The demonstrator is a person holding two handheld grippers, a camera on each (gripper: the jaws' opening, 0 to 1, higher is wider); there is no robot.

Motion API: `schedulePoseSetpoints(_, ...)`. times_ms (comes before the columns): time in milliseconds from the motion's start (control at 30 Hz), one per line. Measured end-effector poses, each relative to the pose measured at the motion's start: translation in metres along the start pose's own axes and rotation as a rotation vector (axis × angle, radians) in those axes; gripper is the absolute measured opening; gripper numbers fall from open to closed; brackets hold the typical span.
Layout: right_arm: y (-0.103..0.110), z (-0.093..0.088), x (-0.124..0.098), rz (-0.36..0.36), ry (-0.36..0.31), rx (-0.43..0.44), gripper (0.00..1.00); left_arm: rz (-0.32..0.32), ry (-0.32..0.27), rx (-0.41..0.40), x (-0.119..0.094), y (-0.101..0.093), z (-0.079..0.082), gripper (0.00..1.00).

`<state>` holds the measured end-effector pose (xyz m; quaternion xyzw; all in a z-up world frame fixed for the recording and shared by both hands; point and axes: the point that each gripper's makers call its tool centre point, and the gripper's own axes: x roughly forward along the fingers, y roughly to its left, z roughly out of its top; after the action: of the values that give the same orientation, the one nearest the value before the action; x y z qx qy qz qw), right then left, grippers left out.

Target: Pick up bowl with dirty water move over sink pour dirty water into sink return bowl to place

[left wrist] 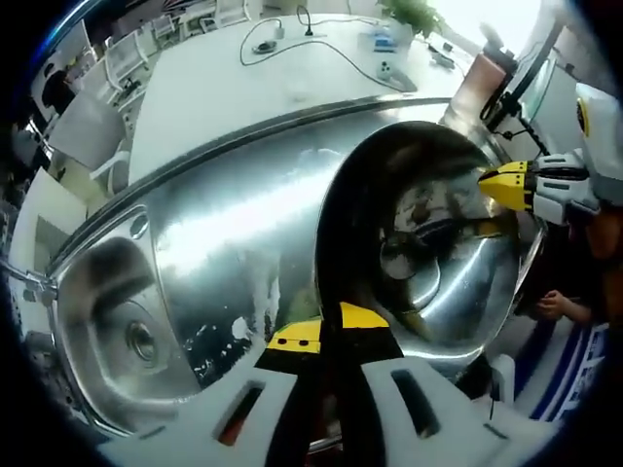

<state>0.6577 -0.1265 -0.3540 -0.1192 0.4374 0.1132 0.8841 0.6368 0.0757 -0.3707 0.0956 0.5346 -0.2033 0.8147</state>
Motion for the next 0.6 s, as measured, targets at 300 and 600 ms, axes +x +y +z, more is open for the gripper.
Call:
schedulePoseSetpoints(300, 0.016, 0.024, -0.005, 0.009, -0.029, -0.011, 0.0, -0.003, -0.023, -0.044, -0.013, 0.017, -0.004, 0.0)
schedulePoseSetpoints(600, 0.039, 0.037, -0.003, 0.015, -0.039, -0.071, 0.0, 0.013, -0.036, -0.082, -0.022, 0.039, -0.012, 0.0)
